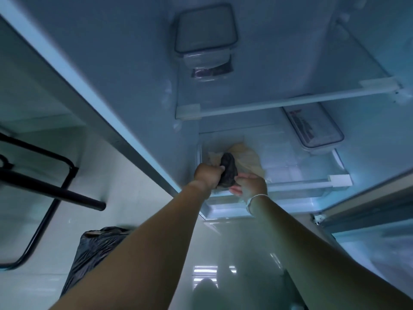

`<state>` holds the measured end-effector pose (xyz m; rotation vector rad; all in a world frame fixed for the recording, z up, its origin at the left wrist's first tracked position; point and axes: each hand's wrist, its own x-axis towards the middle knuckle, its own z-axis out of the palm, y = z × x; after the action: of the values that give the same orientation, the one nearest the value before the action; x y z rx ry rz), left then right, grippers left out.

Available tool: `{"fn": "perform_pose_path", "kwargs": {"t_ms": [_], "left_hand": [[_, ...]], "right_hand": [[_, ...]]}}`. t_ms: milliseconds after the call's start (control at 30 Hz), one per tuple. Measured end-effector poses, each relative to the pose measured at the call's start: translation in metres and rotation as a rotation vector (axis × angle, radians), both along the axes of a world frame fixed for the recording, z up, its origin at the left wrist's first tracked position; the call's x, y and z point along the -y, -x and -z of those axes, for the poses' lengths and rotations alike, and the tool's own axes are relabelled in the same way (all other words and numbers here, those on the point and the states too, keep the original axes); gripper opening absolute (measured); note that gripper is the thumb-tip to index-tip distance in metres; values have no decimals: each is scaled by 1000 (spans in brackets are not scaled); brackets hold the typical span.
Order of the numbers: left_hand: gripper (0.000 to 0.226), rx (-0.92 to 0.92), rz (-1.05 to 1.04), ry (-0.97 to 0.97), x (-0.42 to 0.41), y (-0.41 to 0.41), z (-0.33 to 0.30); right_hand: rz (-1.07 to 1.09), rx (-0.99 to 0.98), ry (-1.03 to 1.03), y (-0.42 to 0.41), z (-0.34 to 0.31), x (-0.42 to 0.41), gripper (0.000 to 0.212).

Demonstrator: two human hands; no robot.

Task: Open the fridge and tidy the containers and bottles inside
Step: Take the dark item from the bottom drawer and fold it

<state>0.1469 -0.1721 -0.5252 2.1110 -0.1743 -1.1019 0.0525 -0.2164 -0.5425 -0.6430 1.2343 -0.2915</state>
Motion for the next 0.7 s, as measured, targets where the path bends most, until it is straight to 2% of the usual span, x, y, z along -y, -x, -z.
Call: {"fn": "perform_pose_path", "kwargs": {"t_ms": [233,433,567,700], "left_hand": [[26,-64,1,132,-40,34,-33],[25,-184,-90,227,-89,55,-73],[25,-183,-113,298,-135,61,-101],[18,-224,-225,370,-188,54,-120]], "right_hand": [[6,49,14,41,-42,-35,30],[-34,29,91,61,-89,-79,30],[-112,14,135,64,-123,-118,26],[-239,6,202,48,-145,-160,24]]}}
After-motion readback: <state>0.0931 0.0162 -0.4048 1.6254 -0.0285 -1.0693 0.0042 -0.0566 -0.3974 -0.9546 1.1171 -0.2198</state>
